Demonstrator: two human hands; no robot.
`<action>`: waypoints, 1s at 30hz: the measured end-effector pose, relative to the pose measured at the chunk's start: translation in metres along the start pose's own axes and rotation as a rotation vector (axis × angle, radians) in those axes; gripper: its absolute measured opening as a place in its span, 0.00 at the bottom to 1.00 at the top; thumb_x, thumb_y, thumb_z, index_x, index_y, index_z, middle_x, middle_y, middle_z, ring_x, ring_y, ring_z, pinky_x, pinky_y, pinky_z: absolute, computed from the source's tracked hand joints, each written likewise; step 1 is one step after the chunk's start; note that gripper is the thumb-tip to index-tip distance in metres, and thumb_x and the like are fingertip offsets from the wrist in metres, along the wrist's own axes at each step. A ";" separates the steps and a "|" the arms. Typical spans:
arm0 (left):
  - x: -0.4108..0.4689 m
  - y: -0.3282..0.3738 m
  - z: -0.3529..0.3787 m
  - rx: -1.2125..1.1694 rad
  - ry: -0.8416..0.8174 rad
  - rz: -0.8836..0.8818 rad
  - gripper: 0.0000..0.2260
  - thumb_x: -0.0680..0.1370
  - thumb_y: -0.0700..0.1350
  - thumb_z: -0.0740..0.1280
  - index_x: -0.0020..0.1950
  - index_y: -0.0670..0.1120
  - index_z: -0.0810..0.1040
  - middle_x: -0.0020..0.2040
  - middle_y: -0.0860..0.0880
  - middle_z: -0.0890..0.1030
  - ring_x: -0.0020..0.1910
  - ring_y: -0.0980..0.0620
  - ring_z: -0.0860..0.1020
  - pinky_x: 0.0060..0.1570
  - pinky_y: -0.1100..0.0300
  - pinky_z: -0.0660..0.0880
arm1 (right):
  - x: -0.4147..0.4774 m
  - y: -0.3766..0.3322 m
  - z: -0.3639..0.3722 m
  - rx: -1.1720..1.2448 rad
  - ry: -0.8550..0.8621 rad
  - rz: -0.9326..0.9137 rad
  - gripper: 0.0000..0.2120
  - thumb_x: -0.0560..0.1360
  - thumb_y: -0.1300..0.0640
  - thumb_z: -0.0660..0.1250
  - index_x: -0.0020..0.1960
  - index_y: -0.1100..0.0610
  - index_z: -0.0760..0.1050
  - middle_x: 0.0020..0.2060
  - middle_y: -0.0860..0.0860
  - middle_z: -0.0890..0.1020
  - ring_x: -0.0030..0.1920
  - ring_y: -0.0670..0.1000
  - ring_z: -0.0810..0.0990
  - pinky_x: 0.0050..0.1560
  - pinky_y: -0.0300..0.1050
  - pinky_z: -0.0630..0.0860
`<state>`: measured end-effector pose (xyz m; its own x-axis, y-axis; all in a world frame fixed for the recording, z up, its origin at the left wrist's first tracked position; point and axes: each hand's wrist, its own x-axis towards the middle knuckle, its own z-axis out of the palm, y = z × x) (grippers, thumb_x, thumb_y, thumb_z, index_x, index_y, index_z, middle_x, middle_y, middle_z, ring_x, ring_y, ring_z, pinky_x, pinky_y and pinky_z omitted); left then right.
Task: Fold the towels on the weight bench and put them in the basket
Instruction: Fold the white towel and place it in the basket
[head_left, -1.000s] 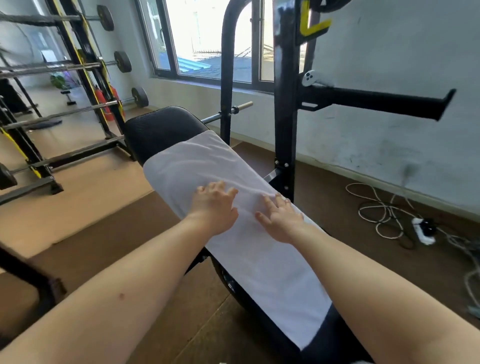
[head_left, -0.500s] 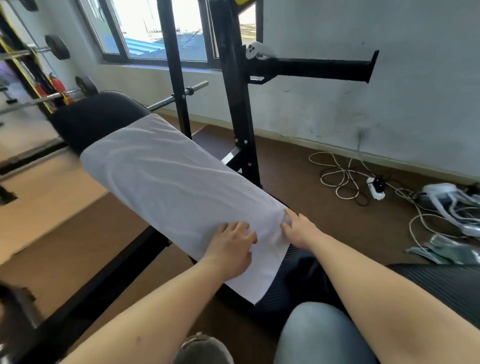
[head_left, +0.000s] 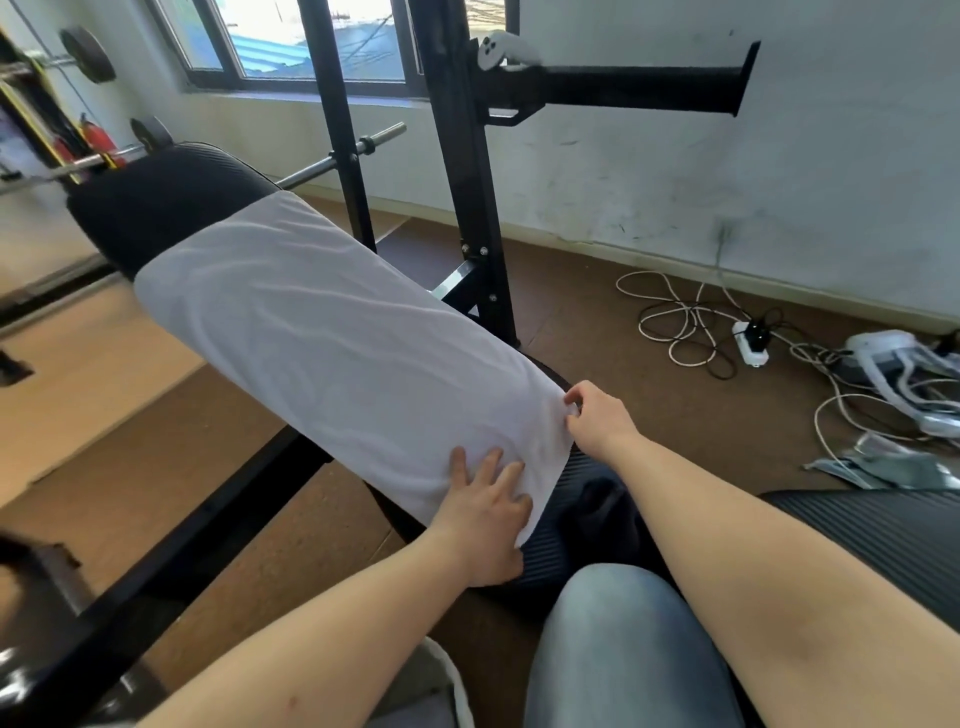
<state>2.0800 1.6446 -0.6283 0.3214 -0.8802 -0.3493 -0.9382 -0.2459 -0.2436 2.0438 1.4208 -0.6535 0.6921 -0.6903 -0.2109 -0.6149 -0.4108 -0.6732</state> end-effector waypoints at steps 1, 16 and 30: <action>-0.001 -0.002 -0.002 -0.004 0.017 0.000 0.25 0.77 0.57 0.63 0.73 0.50 0.72 0.81 0.43 0.53 0.80 0.37 0.47 0.71 0.27 0.43 | -0.001 -0.001 -0.001 0.022 0.008 0.010 0.07 0.82 0.59 0.60 0.58 0.52 0.74 0.54 0.57 0.79 0.51 0.58 0.77 0.48 0.47 0.70; -0.035 -0.081 -0.040 -0.815 0.369 -0.490 0.08 0.80 0.49 0.61 0.51 0.53 0.80 0.47 0.53 0.81 0.46 0.51 0.79 0.45 0.55 0.77 | 0.008 -0.078 -0.038 0.677 0.077 0.046 0.14 0.76 0.69 0.63 0.54 0.53 0.79 0.56 0.57 0.80 0.50 0.56 0.83 0.45 0.49 0.85; -0.089 -0.225 -0.038 -1.364 0.882 -0.782 0.07 0.83 0.48 0.66 0.59 0.49 0.79 0.54 0.50 0.81 0.47 0.51 0.82 0.34 0.52 0.84 | 0.039 -0.232 -0.016 0.562 0.098 -0.348 0.11 0.82 0.62 0.63 0.59 0.53 0.81 0.48 0.51 0.84 0.48 0.52 0.84 0.48 0.47 0.85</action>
<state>2.2574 1.7628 -0.5079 0.9663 -0.2309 0.1141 -0.1996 -0.3914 0.8983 2.2073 1.4801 -0.4942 0.7609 -0.6352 0.1324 -0.0535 -0.2648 -0.9628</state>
